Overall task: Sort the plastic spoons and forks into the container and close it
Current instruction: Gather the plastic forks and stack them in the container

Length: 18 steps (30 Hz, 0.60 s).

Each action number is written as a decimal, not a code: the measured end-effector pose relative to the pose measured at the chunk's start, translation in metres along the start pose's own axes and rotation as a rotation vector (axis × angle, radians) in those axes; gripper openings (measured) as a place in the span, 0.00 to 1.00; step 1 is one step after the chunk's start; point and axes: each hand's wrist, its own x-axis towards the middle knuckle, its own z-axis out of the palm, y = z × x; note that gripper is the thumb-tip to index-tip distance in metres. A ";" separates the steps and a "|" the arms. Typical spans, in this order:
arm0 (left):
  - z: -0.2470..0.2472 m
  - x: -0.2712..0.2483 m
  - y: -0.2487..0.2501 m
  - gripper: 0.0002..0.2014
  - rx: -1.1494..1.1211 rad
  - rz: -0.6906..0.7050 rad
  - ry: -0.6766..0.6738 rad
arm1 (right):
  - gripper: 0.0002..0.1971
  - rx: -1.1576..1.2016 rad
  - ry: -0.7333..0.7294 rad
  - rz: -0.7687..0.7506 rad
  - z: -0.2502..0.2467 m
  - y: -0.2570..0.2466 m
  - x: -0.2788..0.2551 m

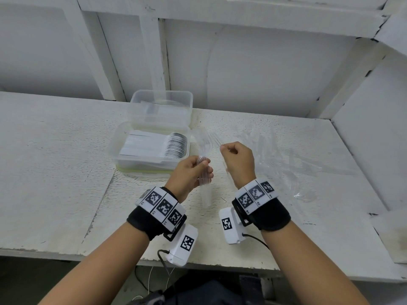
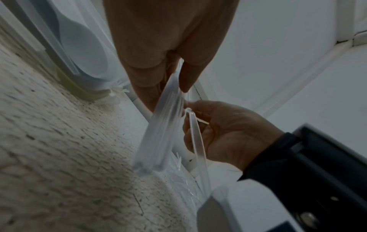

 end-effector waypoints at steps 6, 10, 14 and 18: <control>0.003 0.005 -0.003 0.06 0.111 0.052 0.069 | 0.07 0.120 -0.090 -0.027 0.001 -0.009 -0.007; 0.004 0.009 -0.003 0.07 0.228 0.089 0.119 | 0.09 0.199 -0.108 -0.019 0.001 -0.009 -0.008; 0.001 0.013 -0.006 0.10 0.350 0.118 0.139 | 0.04 0.273 -0.126 0.019 0.002 -0.008 -0.009; 0.002 0.011 0.000 0.11 0.288 0.078 0.059 | 0.05 0.290 -0.125 0.027 0.001 -0.008 -0.008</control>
